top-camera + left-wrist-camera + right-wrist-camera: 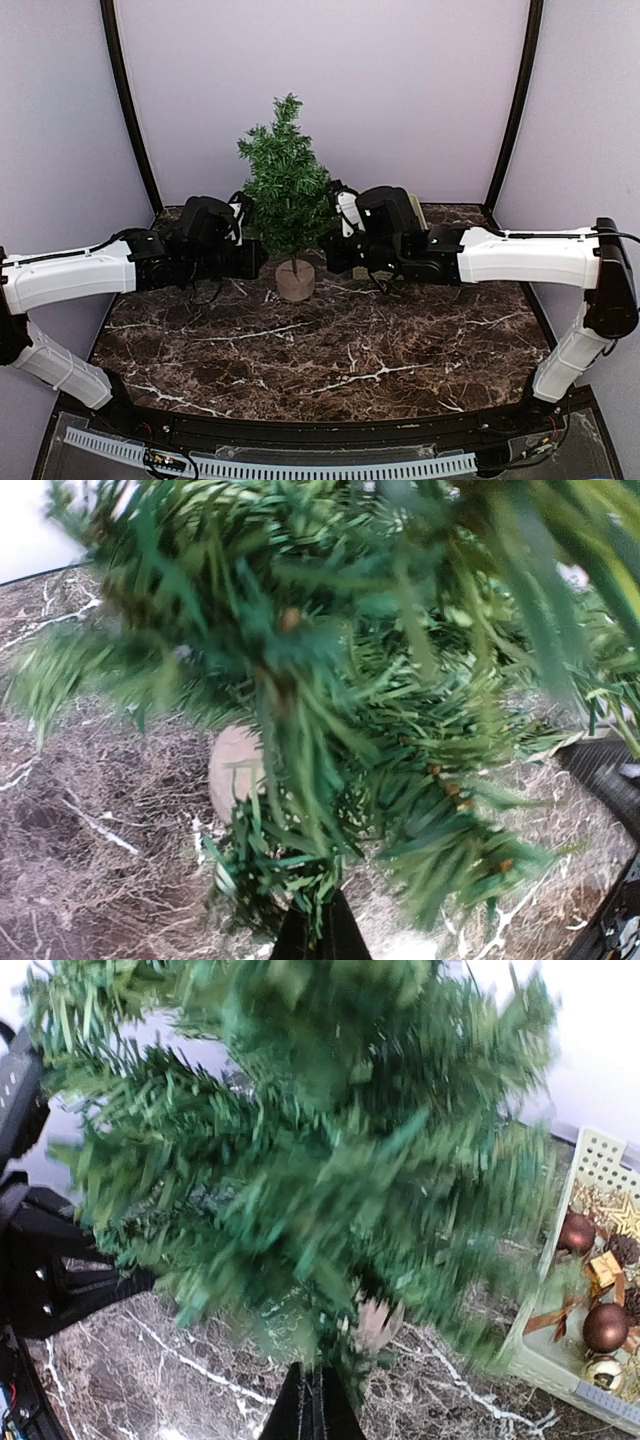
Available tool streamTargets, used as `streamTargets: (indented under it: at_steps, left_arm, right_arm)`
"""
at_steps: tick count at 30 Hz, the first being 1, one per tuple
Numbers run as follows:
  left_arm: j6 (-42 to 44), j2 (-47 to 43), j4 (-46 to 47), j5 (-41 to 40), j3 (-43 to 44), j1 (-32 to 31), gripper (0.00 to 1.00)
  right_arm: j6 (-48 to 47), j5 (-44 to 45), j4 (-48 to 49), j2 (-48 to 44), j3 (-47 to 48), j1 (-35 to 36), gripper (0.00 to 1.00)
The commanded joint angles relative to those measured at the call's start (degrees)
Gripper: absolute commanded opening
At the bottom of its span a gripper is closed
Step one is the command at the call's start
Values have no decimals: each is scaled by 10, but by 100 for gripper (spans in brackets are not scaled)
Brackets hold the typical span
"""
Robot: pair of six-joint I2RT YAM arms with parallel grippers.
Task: Decorate the small christmas tree
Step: Place the side of the string light on the branch, then wrap the side of the string light in the gap of the branches.
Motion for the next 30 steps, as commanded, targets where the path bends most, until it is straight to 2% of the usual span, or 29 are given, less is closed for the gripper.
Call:
streamTargets:
  at_steps: [1, 7, 14, 23, 30]
  left_arm:
    - [26, -28, -36, -23, -1, 1, 0]
    - [38, -37, -49, -35, -3, 0, 0]
    - [42, -40, -43, -29, -4, 0, 0]
    - [45, -35, -37, -26, 0, 0, 0]
    - [47, -32, -33, -20, 3, 0, 0]
  right_arm:
    - [-14, 20, -24, -2, 40, -3, 0]
    - [-26, 14, -59, 2, 69, -6, 0]
    - [-8, -9, -56, 14, 63, -11, 0]
    - [37, -41, -21, 14, 18, -4, 0]
    - [76, -8, 4, 26, -13, 0, 0]
